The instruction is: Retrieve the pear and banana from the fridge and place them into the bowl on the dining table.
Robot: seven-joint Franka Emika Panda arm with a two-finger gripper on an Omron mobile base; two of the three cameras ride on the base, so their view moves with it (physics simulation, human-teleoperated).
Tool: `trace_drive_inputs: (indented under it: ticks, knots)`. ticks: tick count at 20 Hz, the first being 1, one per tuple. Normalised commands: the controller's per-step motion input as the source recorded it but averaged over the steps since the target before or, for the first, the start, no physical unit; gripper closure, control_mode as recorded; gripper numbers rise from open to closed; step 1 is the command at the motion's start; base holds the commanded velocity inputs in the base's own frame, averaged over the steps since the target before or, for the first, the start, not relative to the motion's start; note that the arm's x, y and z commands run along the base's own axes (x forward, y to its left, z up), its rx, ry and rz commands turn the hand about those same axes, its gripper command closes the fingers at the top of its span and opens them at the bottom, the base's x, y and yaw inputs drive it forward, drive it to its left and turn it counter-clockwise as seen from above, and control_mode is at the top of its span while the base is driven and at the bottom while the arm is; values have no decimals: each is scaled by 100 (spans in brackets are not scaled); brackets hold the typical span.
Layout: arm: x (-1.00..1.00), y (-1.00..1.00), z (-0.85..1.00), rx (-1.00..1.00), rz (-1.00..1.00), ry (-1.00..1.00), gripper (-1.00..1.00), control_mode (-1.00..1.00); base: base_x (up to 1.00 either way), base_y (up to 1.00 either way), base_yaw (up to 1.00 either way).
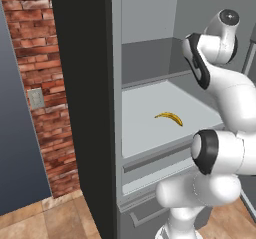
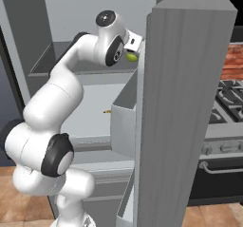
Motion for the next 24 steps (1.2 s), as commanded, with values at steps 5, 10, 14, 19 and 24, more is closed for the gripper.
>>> trace_drive_inputs:
  ticks: [5,10,14,19,24]
  knots:
    - [32,-5,-4,0,0,0,-100,-100,0,0,0]
    - [30,-2,-10,0,0,0,-100,-100,0,0,0]
    - [23,-1,-10,0,0,0,-100,-100,0,0,0]
    - [21,-4,-9,0,0,0,-100,-100,0,0,0]
    - [6,-8,-11,0,0,0,-100,-100,0,0,0]
